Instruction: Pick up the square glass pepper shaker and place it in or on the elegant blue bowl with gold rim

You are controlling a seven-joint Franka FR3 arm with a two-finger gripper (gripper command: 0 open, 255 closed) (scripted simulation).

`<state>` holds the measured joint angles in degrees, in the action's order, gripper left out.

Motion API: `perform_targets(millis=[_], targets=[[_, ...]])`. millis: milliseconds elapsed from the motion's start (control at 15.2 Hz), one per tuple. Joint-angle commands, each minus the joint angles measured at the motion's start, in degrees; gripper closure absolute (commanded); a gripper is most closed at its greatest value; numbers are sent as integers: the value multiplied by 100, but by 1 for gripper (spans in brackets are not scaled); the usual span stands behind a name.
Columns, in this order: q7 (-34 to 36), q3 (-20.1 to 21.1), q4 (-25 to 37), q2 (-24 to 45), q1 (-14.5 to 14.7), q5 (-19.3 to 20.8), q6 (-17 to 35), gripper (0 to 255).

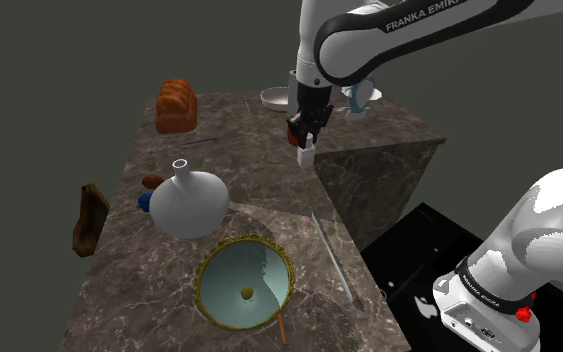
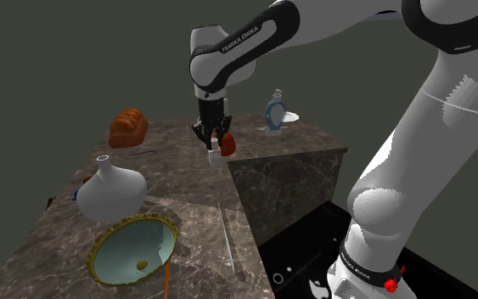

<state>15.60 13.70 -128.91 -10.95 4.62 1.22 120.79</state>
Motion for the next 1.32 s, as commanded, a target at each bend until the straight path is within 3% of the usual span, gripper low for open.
perform_targets(millis=[0, 990, 1254], targets=[[-20, -9, 117, -37, -2, -10, -154, 255], [-115, -54, 1031, -254, -7, -64, -1278, 255], [385, 268, 952, -448, 220, -173, -1402, 255]])
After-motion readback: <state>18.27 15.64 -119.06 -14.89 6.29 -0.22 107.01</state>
